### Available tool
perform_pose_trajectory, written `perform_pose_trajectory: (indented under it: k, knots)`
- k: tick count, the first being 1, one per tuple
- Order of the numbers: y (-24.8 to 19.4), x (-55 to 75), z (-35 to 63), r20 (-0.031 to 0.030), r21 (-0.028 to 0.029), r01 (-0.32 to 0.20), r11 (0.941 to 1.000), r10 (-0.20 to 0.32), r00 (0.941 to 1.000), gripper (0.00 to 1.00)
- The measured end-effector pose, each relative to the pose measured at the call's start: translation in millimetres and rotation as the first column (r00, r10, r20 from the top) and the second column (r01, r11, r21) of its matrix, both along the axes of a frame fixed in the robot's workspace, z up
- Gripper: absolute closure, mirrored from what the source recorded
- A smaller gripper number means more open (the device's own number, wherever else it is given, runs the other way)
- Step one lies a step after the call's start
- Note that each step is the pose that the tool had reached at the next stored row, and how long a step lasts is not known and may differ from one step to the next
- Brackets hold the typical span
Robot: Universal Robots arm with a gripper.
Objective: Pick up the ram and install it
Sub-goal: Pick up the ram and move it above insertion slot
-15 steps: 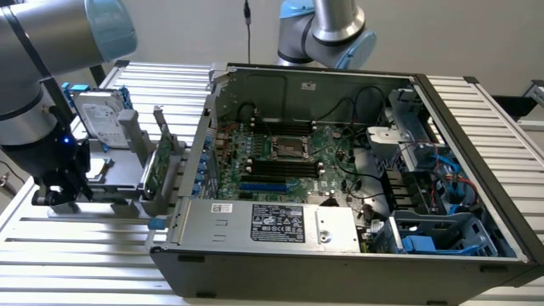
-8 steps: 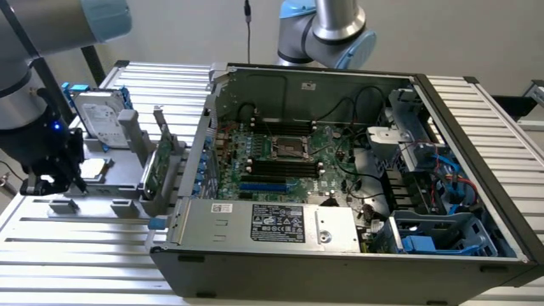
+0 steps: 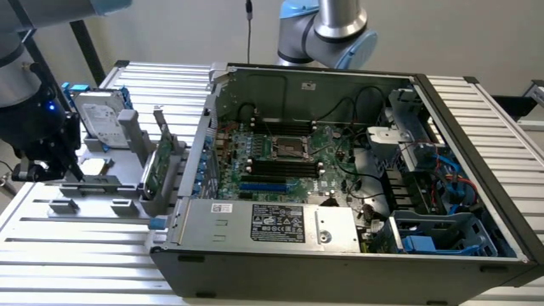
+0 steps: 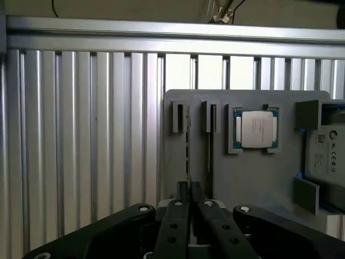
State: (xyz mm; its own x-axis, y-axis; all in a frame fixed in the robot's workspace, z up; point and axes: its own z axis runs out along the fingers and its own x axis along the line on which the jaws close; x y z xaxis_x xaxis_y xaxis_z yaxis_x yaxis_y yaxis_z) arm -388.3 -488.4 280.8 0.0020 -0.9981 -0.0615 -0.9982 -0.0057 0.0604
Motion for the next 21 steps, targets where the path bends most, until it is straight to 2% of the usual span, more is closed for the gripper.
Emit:
perform_pose_trajectory:
  k: [10, 21]
  knots:
    - [0.0, 39.2, 45.5, -0.0143, 0.0008, -0.003, 1.0000, 0.003, 0.9999, 0.87]
    - [0.0, 85.5, 95.7, -0.0270, 0.0051, -0.014, 0.9999, 0.014, 0.9995, 0.87]
